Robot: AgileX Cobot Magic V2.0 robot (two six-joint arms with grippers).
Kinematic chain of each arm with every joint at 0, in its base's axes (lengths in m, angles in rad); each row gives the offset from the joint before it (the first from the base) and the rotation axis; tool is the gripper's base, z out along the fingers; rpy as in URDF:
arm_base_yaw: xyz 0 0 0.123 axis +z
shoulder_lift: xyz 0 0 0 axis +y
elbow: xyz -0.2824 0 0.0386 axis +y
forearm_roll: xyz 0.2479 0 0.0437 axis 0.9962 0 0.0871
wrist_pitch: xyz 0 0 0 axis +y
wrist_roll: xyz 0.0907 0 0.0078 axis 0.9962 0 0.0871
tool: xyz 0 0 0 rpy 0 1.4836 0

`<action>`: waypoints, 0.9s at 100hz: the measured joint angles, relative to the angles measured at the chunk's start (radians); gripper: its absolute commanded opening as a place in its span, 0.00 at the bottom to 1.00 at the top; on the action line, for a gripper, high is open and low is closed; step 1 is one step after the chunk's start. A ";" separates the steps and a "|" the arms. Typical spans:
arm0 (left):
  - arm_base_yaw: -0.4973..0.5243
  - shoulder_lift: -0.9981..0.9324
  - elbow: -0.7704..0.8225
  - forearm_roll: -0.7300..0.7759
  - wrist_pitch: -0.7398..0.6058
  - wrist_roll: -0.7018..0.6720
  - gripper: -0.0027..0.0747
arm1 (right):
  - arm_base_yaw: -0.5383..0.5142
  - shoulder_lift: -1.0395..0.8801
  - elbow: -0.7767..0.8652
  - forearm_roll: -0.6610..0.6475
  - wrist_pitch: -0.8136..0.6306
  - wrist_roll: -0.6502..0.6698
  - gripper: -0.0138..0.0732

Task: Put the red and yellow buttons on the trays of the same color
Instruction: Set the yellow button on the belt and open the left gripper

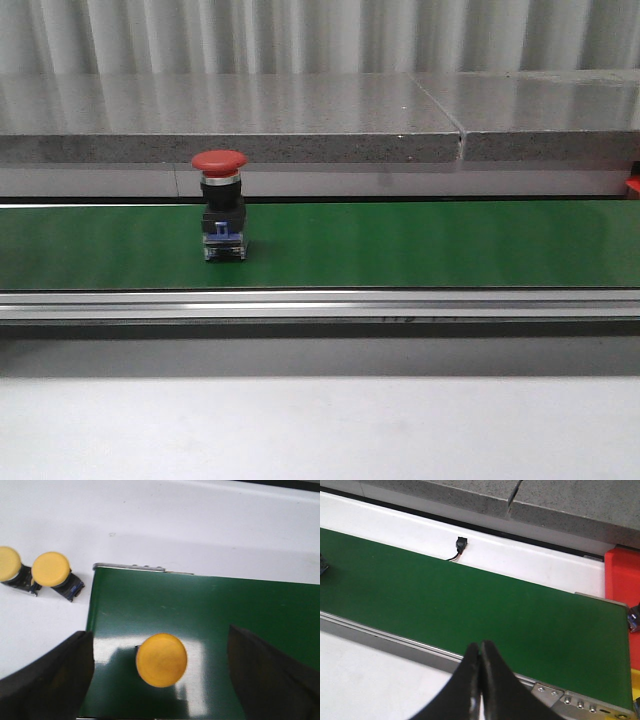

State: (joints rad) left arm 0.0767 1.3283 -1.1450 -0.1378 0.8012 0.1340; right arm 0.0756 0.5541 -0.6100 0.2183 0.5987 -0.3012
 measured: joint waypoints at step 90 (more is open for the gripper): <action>-0.145 -0.646 0.359 -0.008 0.034 0.014 0.51 | 0.000 0.000 0.000 0.000 0.002 0.000 0.08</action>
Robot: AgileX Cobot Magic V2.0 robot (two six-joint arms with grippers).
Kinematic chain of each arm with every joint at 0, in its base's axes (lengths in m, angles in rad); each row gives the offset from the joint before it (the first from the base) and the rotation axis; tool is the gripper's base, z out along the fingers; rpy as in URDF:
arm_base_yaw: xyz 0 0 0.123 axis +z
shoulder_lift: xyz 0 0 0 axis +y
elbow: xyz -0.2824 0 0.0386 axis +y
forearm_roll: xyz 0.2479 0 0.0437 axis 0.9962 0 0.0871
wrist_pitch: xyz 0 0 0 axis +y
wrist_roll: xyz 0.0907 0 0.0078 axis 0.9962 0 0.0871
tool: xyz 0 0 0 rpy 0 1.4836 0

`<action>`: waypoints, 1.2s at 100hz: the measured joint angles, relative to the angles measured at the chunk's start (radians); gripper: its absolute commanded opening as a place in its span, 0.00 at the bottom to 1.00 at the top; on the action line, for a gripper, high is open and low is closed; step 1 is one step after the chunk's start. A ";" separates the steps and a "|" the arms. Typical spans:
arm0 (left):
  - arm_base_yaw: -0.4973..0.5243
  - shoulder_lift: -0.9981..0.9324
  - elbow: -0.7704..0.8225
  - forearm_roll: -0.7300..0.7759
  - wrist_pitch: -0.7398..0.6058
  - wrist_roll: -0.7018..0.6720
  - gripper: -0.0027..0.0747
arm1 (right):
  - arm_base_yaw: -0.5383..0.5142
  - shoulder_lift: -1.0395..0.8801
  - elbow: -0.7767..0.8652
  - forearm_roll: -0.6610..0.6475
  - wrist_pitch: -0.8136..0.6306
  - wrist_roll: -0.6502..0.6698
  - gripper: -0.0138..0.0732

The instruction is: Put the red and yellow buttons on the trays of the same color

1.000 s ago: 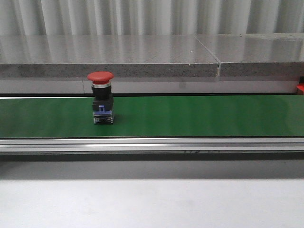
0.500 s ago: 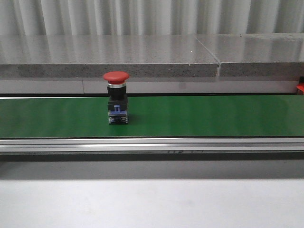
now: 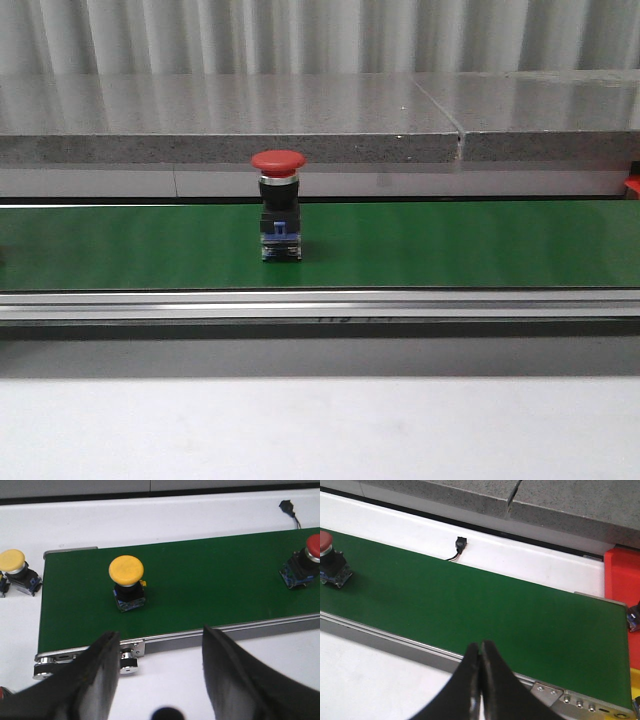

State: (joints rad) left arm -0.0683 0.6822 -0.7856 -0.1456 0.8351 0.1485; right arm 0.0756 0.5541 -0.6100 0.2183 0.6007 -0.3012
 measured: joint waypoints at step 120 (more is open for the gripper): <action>-0.002 -0.112 0.041 0.000 0.019 0.002 0.14 | 0.212 0.551 -0.365 0.043 0.206 0.000 0.67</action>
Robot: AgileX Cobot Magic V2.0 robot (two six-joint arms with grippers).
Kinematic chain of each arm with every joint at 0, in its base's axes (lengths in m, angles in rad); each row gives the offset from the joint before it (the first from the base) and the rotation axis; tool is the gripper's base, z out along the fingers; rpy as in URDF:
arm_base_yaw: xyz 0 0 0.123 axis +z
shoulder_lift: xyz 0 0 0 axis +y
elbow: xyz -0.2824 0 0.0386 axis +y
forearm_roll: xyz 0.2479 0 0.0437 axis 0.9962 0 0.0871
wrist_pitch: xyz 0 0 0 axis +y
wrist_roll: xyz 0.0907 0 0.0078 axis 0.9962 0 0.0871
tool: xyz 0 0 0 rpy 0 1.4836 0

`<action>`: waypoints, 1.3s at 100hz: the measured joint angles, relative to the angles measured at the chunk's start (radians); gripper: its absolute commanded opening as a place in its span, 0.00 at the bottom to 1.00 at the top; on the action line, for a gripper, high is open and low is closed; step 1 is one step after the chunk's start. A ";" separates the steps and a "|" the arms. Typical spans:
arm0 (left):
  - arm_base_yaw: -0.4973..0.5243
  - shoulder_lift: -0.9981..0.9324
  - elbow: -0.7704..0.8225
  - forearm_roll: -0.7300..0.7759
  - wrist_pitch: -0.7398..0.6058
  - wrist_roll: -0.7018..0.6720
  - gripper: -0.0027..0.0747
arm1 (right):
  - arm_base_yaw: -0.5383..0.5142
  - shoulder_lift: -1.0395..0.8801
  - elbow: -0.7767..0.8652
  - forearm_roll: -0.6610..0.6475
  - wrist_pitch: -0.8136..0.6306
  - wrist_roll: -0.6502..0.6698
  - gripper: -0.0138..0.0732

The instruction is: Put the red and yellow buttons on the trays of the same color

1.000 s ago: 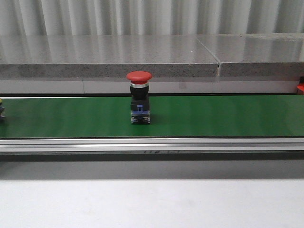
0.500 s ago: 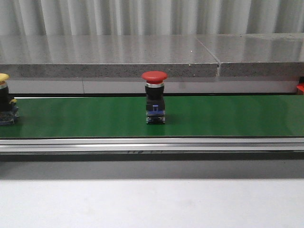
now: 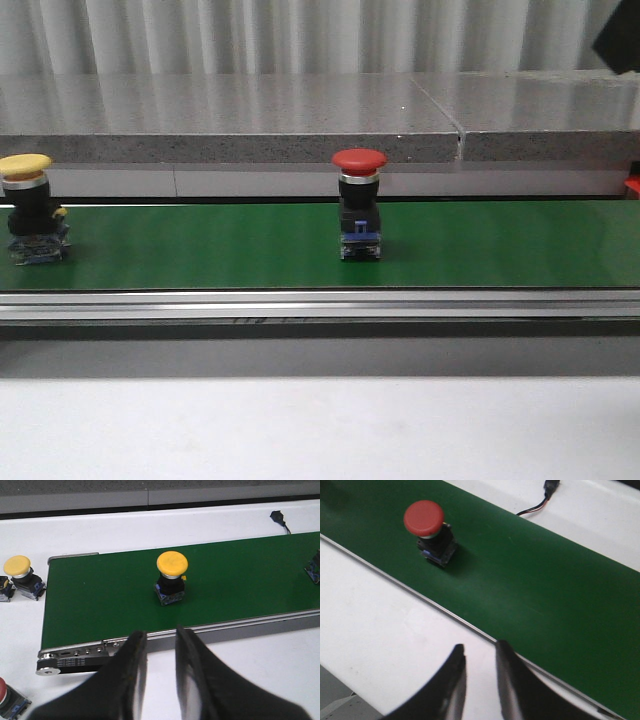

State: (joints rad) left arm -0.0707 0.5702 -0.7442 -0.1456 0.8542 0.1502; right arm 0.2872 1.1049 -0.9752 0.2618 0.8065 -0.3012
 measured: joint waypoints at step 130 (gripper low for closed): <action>0.000 0.000 0.000 0.000 0.002 0.000 0.01 | 0.096 0.675 -0.504 -0.081 0.223 0.000 0.40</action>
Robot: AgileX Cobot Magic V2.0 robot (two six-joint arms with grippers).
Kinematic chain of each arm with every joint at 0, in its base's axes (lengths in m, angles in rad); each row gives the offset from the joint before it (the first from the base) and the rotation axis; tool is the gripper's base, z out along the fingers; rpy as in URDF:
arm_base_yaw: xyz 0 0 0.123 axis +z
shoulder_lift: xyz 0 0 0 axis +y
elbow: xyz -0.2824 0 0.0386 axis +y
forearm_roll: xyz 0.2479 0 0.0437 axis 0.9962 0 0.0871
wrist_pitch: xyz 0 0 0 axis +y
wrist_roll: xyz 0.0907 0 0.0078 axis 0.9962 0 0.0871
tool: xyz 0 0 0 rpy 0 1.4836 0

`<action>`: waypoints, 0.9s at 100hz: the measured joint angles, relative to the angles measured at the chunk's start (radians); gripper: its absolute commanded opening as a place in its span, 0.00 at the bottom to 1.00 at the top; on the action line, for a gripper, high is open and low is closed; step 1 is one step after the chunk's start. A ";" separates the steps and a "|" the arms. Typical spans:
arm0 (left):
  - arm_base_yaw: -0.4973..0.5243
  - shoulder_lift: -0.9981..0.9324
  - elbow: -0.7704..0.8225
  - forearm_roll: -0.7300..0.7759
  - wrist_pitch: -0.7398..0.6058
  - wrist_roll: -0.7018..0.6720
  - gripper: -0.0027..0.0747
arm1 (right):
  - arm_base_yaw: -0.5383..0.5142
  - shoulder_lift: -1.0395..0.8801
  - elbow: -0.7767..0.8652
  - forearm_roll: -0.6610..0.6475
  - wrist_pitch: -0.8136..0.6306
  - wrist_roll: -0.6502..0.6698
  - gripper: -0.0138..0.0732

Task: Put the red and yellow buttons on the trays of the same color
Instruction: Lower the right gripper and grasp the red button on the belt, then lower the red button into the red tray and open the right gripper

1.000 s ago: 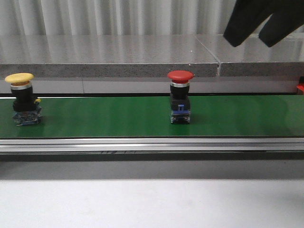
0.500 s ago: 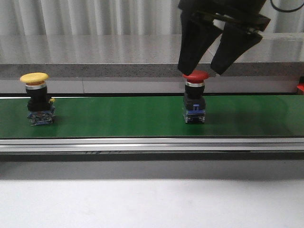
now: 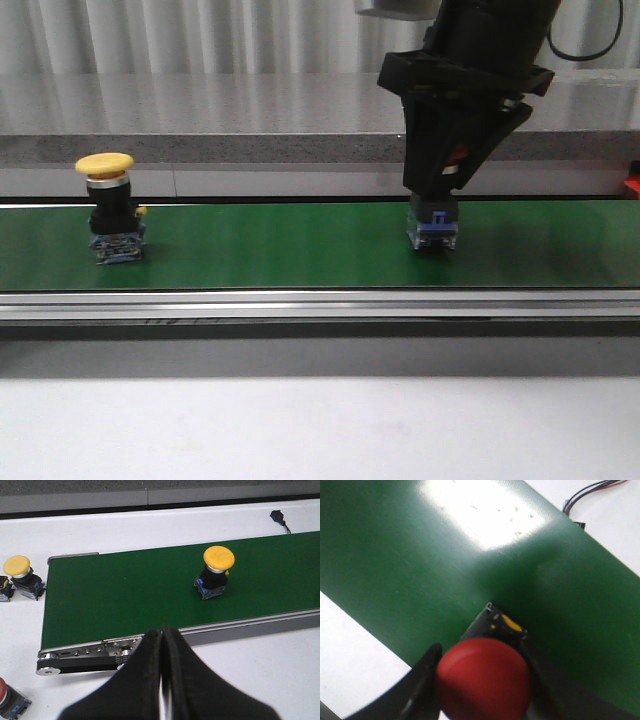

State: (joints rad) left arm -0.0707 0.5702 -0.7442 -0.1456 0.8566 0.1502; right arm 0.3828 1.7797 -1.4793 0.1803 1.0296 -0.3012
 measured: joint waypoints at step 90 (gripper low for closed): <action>0.000 0.000 0.000 0.000 0.000 0.000 0.01 | -0.653 -0.187 -0.006 -0.002 0.054 0.138 0.40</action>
State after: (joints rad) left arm -0.0707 0.5702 -0.7442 -0.1456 0.8566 0.1502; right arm -0.2706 1.5927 -1.4850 0.1782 1.0836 -0.1633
